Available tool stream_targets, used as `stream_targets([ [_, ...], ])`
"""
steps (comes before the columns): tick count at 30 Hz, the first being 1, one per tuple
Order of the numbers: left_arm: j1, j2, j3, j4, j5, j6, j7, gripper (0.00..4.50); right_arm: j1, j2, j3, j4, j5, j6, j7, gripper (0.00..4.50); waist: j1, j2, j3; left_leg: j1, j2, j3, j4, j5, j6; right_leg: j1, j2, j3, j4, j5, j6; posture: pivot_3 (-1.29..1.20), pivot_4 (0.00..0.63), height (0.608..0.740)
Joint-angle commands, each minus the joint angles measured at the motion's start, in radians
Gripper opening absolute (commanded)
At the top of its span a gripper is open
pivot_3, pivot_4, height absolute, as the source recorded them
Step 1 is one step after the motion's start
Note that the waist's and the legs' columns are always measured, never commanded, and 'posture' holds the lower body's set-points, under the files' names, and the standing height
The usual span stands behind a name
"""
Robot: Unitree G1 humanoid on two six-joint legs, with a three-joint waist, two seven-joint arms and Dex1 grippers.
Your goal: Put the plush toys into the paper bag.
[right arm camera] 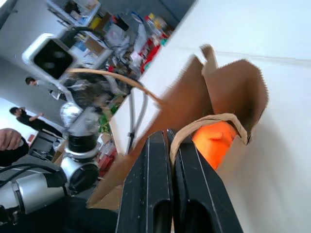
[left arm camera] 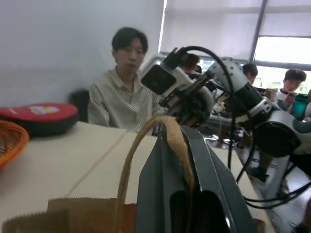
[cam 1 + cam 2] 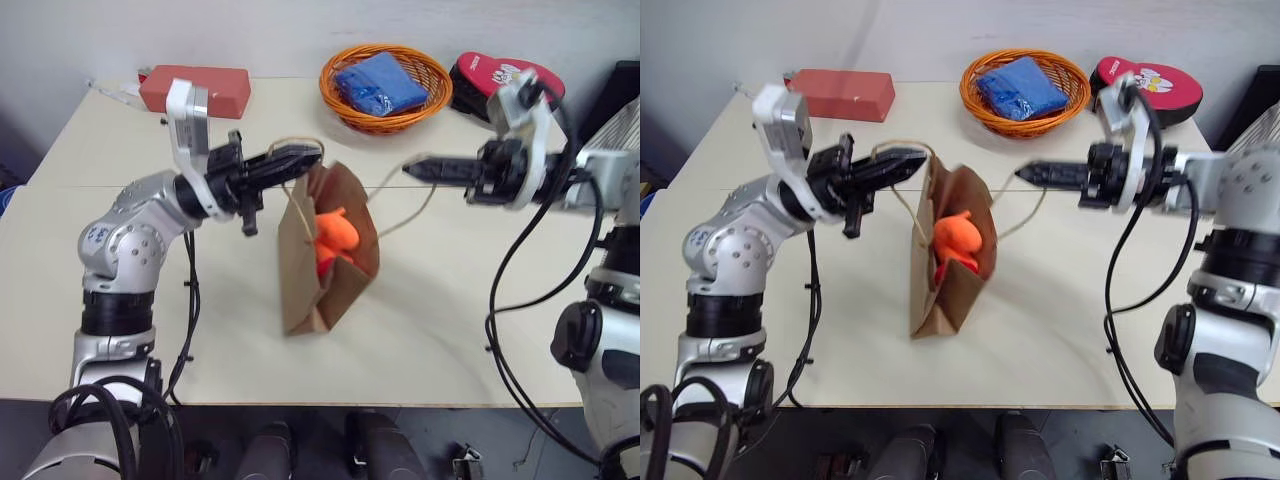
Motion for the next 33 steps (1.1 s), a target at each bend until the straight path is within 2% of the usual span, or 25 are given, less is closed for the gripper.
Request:
stream_targets([
  [1,-0.037,-0.023,0.018,0.052,0.067,-0.093,0.002,0.0,-0.012,0.02,-0.046,-0.041,0.074,0.005,-0.064,0.08,-0.001,0.0,0.0,0.0,0.0,0.0,0.0,0.0,0.0,0.0,0.0,0.0,0.001,0.0,0.0,0.0,0.15,0.74],
  [8,-0.022,-0.021,0.035,0.092,0.123,-0.137,0.003,0.0,-0.036,0.116,-0.098,-0.055,0.135,0.003,-0.166,0.08,-0.002,0.0,0.0,-0.003,0.0,0.001,0.001,0.0,0.0,-0.006,0.0,0.001,0.007,0.0,0.0,0.0,0.15,0.74],
  [15,0.011,-0.027,0.028,0.073,0.153,-0.118,0.025,0.0,0.069,0.191,-0.072,-0.083,0.084,-0.12,-0.235,0.08,-0.002,0.0,0.0,-0.003,0.0,0.001,0.001,0.0,0.0,-0.006,-0.001,0.001,0.008,0.0,0.0,0.0,0.15,0.74],
  [16,0.018,-0.028,0.031,0.062,0.146,-0.109,0.024,0.19,0.081,0.197,-0.079,-0.086,0.081,-0.134,-0.248,0.03,-0.002,0.0,0.0,-0.003,0.0,0.001,0.001,0.0,0.0,-0.006,-0.001,0.001,0.008,0.0,0.0,0.0,0.15,0.74],
  [19,0.038,-0.021,0.041,0.029,0.127,-0.082,0.021,0.9,0.117,0.178,-0.082,-0.142,0.136,-0.142,-0.198,0.65,-0.002,0.0,0.0,-0.004,-0.001,0.001,0.002,0.0,0.0,-0.006,-0.001,0.001,0.008,0.0,0.0,0.0,0.15,0.74],
  [21,0.052,-0.01,0.052,0.008,0.118,-0.066,0.022,1.49,0.144,0.148,-0.055,-0.178,0.133,-0.173,-0.166,1.25,-0.003,0.0,0.0,-0.004,-0.001,0.001,0.002,0.0,0.0,-0.007,-0.001,0.001,0.009,0.0,0.0,0.0,0.15,0.74],
  [30,0.173,0.109,0.129,-0.138,0.071,0.029,0.014,4.33,0.302,-0.056,0.05,-0.234,0.089,-0.314,0.03,4.41,-0.003,0.0,0.0,-0.004,0.0,0.001,0.001,0.0,0.0,-0.007,-0.001,0.001,0.008,0.0,0.0,0.0,0.15,0.74],
  [31,0.19,0.125,0.14,-0.155,0.06,0.044,0.011,4.48,0.314,-0.071,0.057,-0.238,0.087,-0.33,0.052,4.5,-0.002,0.0,0.0,-0.004,0.0,0.001,0.001,0.0,0.0,-0.007,-0.001,0.001,0.008,0.0,0.0,0.0,0.15,0.74],
  [33,0.231,0.155,0.157,-0.19,0.041,0.073,0.01,4.48,0.331,-0.086,0.067,-0.235,0.08,-0.36,0.074,4.5,-0.002,0.0,0.0,-0.004,0.0,0.001,0.001,0.0,0.0,-0.006,-0.001,0.001,0.008,0.0,0.0,0.0,0.15,0.74],
])
